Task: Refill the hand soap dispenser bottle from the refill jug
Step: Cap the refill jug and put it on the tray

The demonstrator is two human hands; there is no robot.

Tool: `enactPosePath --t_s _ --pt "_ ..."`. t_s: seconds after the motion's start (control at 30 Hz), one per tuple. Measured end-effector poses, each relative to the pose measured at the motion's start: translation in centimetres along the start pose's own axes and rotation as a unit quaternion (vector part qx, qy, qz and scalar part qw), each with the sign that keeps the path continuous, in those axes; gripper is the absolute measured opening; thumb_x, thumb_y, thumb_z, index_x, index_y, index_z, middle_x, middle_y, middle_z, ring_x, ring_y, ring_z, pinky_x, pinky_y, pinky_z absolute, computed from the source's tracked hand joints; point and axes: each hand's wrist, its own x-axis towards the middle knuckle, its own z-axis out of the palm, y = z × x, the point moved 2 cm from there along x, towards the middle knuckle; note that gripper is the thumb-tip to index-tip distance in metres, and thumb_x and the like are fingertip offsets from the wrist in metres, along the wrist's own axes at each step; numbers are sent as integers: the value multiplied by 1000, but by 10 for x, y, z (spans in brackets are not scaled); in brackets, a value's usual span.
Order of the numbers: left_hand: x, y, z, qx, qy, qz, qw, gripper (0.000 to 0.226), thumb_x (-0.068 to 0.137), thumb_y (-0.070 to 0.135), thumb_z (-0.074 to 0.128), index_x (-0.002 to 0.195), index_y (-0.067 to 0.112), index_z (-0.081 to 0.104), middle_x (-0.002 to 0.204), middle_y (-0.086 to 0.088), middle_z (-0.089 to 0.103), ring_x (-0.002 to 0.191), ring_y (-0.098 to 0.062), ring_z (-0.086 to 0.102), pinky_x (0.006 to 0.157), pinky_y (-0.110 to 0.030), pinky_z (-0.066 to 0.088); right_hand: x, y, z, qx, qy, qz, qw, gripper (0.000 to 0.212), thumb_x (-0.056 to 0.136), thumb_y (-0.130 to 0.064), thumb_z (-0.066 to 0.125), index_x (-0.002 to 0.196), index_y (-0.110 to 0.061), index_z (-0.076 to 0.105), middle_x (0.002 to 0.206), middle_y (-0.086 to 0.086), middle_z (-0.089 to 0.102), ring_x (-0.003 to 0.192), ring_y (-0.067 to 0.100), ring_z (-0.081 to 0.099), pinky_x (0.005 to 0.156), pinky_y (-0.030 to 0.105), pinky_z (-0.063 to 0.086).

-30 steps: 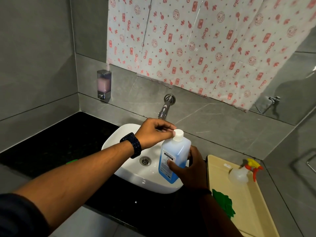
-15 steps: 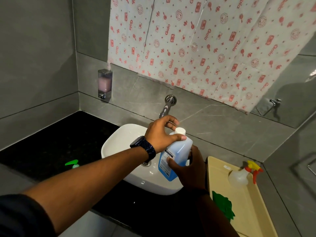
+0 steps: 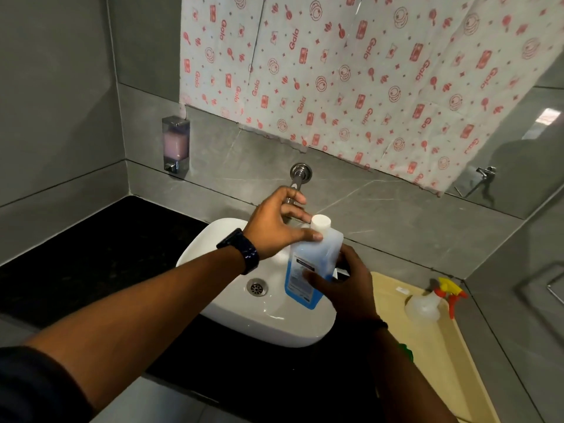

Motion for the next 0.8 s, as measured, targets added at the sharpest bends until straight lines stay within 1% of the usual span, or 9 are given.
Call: enactPosePath --t_s 0.07,0.13,0.23,0.3,0.43,0.5,0.63,0.7,0.8 --pt "2 -17 -5 -7 -43 -36 998 95 35 38 92 118 39 46 112 9 64 110 -5 57 88 -24 43 7 -4 -7 55 -7 0 998 50 61 -30 84 102 -40 57 99 -19 68 91 -2 62 65 7 48" --pt "2 -37 -2 19 -118 -69 990 112 35 37 92 132 35 37 128 7 54 120 -10 48 94 -28 43 13 -4 -14 137 -12 12 990 58 59 -26 85 110 -34 60 103 -18 69 95 3 65 70 15 53" --pt "5 -59 11 73 -207 -64 974 92 50 33 90 130 28 46 126 11 58 116 -5 51 86 -15 41 22 -1 -17 210 -32 39 976 69 60 -31 81 124 -24 55 115 1 68 104 22 65 81 42 57" --pt "11 -66 20 79 -197 -45 976 76 55 36 87 122 26 54 117 13 62 107 -2 55 83 -12 38 28 1 -15 213 -35 49 975 68 66 -27 77 129 -19 51 121 6 64 108 26 63 86 49 54" --pt "27 -73 35 96 -119 -18 988 77 49 48 87 117 30 56 104 18 61 95 -1 57 80 -16 44 37 6 -11 137 38 64 988 60 65 -42 74 118 -19 58 109 1 69 100 21 65 78 34 57" --pt "37 -79 52 141 -118 10 983 79 50 45 88 121 26 56 101 15 59 91 -5 55 75 -19 41 40 16 -12 58 103 81 990 67 57 -52 79 113 -23 56 104 -5 68 92 14 65 72 28 55" --pt "54 -100 114 168 -184 22 968 88 54 40 88 130 23 49 115 -2 65 101 -21 60 81 -27 46 48 64 -39 -38 199 130 971 70 54 -42 82 113 -23 48 105 -4 60 91 17 57 73 30 46" --pt "65 -114 151 147 -229 13 962 91 52 35 90 132 24 47 119 -3 64 105 -20 58 86 -30 47 55 99 -63 -63 219 141 964 66 58 -36 83 113 -19 50 104 0 60 92 19 57 72 28 44" --pt "85 -139 204 188 -275 19 943 76 56 36 87 123 19 54 121 -4 61 107 -20 57 89 -31 47 61 155 -95 -79 239 153 956 61 59 -33 82 109 -26 47 105 0 61 90 17 55 75 28 44"
